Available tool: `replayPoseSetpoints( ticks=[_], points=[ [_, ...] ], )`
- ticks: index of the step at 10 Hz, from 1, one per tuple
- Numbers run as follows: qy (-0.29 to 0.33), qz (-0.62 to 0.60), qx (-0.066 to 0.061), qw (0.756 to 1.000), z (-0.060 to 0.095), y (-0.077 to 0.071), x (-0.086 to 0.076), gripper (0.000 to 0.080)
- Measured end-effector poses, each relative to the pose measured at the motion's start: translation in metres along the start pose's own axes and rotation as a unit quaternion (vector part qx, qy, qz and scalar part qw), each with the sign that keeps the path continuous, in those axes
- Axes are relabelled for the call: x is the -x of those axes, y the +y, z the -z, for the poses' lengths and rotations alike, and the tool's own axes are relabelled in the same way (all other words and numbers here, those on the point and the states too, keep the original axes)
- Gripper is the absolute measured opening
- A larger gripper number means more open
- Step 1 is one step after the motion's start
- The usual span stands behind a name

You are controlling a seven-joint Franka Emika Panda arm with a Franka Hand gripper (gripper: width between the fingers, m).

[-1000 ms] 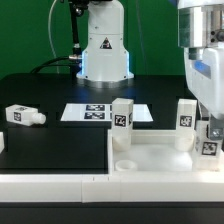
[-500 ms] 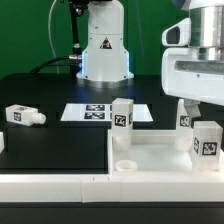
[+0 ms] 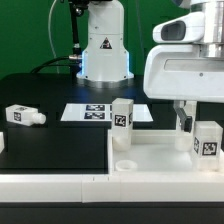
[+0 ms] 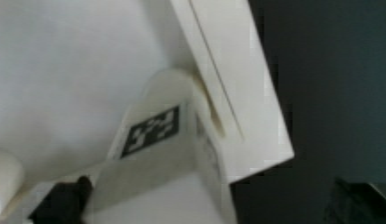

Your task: Assemble square table

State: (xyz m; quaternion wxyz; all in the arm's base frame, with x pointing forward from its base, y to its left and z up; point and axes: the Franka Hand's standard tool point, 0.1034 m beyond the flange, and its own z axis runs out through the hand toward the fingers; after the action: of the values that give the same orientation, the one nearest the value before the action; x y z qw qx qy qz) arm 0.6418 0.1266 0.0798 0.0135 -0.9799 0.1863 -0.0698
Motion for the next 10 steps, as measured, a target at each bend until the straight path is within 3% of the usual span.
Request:
replayPoseSetpoints(
  ticks=[1,2,3,4,5,6,8,10],
  points=[
    [0.0,-0.004,0.0,1.0,0.0,0.0012,-0.0009,0.0649],
    [0.0,-0.019,0.0,1.0,-0.0001,0.0016,-0.0011,0.0557],
    [0.0,-0.02,0.001,1.0,-0.0006,0.0029,-0.0011,0.0557],
    [-0.001,-0.048,0.003,0.999,-0.001,0.0061,-0.002,0.0357],
    [-0.001,-0.098,0.006,0.995,-0.0014,0.0091,-0.0023,0.029],
    [-0.002,-0.143,0.007,0.99,-0.0016,0.0099,-0.002,0.029],
    [-0.005,-0.282,0.013,0.959,-0.0018,0.0106,-0.0003,0.029],
    [-0.022,-0.471,0.006,0.882,-0.0024,0.0085,0.0014,0.0288]
  ],
)
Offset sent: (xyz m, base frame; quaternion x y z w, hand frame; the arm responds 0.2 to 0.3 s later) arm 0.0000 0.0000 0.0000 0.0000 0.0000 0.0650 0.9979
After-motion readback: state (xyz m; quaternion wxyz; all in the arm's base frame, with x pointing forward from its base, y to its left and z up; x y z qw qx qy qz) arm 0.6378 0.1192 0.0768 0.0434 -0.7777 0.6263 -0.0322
